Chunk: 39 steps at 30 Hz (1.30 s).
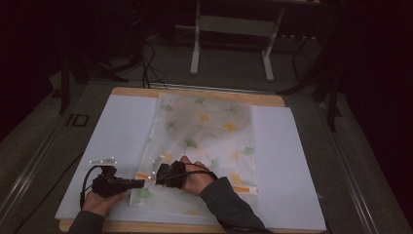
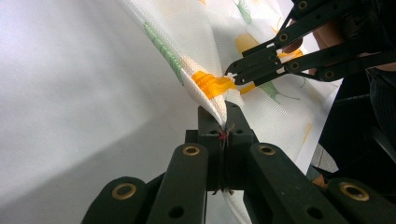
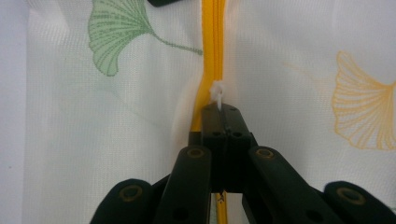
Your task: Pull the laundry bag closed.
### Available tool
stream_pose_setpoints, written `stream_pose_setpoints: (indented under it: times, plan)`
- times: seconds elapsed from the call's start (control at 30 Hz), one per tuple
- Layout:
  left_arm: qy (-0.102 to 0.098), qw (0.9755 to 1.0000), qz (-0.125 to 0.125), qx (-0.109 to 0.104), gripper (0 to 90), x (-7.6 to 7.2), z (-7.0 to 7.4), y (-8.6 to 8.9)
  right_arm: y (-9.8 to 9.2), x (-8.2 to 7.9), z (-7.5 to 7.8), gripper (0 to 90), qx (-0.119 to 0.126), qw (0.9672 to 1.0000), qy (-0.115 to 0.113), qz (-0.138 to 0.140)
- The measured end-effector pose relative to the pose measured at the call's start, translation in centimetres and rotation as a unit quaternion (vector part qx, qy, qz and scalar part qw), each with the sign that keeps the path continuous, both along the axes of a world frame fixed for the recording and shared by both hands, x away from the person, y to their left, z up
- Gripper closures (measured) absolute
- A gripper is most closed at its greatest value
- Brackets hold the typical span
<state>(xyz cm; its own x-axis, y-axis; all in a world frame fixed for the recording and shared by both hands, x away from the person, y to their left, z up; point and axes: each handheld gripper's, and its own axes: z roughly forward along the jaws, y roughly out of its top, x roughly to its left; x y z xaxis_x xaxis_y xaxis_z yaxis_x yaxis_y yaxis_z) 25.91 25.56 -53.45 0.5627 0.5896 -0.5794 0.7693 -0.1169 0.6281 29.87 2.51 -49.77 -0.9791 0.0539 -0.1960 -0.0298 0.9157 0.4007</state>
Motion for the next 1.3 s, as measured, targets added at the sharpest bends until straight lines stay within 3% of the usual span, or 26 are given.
stream_pose_setpoints:
  times: [1.3]
  plan:
    - [-0.002, 1.0000, 0.007, -0.002, 88.8, -0.1, 0.1, 0.4, -4.8, 0.2, -0.3, 90.0, -0.002, 0.9995, 0.003, -0.030]
